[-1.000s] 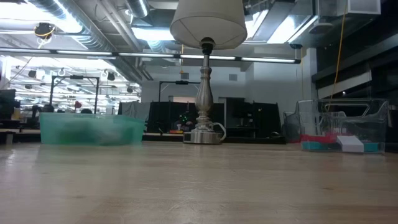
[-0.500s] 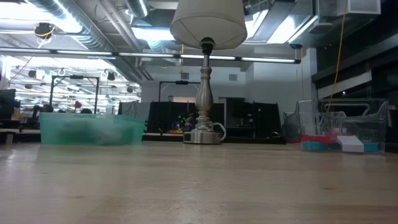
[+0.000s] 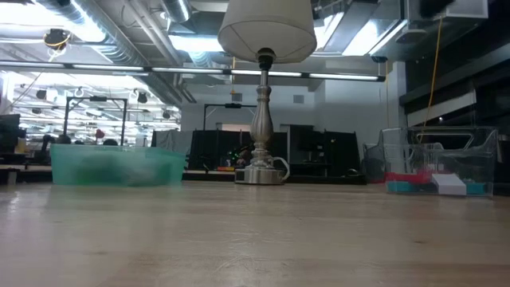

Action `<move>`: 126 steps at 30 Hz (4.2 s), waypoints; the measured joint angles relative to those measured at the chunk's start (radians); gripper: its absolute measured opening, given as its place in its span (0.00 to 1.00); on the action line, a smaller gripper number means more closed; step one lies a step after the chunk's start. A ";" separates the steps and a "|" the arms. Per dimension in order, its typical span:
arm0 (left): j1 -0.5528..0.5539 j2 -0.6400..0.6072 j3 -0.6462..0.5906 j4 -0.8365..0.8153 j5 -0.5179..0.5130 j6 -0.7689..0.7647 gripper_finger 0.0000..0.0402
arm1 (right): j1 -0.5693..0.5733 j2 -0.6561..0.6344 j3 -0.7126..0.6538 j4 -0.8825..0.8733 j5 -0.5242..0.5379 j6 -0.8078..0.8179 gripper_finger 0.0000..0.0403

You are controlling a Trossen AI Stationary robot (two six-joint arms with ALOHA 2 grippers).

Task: Pick & Place Office items
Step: Return to Home Position

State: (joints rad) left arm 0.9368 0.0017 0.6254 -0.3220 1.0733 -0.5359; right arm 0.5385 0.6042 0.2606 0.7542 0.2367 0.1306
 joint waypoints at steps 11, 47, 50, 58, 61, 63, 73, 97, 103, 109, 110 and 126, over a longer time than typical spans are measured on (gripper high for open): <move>-0.104 0.000 -0.329 0.575 -0.069 -0.200 0.32 | 0.000 -0.306 -0.249 -0.048 0.036 0.079 0.13; -0.135 0.114 -0.616 0.326 -1.087 0.636 0.32 | -0.020 -0.316 -0.244 -0.716 0.045 0.035 0.13; -0.103 0.158 -0.616 0.326 -1.089 0.628 0.32 | -0.023 -0.315 -0.241 -0.730 -0.096 -0.005 0.13; -0.033 0.240 -0.616 0.326 -1.083 0.579 0.32 | -0.040 -0.301 -0.241 -0.743 -0.297 -0.004 0.13; -0.029 0.239 -0.616 0.326 -1.082 0.490 0.32 | -0.039 -0.301 -0.241 -0.721 -0.307 -0.003 0.13; -0.029 0.239 -0.616 0.326 -1.082 0.439 0.32 | -0.039 -0.301 -0.241 -0.707 -0.307 0.045 0.13; -0.032 0.239 -0.616 0.326 -1.081 0.391 0.33 | -0.040 -0.301 -0.241 -0.704 -0.306 0.175 0.13; -0.314 -0.001 -0.617 0.476 -1.089 0.391 0.32 | 0.004 -0.605 -0.240 -0.710 -0.278 0.175 0.13; -0.382 -0.001 -0.617 0.478 -1.088 0.391 0.32 | 0.022 -0.605 -0.243 -0.695 -0.274 0.175 0.13; -0.391 -0.001 -0.617 0.478 -1.074 0.391 0.32 | 0.047 -0.605 -0.245 -0.702 -0.278 0.175 0.13; -0.391 -0.001 -0.617 0.478 -1.075 0.391 0.32 | 0.053 -0.605 -0.245 -0.702 -0.278 0.175 0.13; -0.391 0.000 -0.617 0.478 -1.075 0.391 0.32 | 0.084 -0.605 -0.245 -0.702 -0.278 0.175 0.13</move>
State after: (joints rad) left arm 0.5457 0.0021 0.0086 0.1562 -0.0021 -0.1448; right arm 0.6228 -0.0006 0.0158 0.0521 -0.0418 0.3058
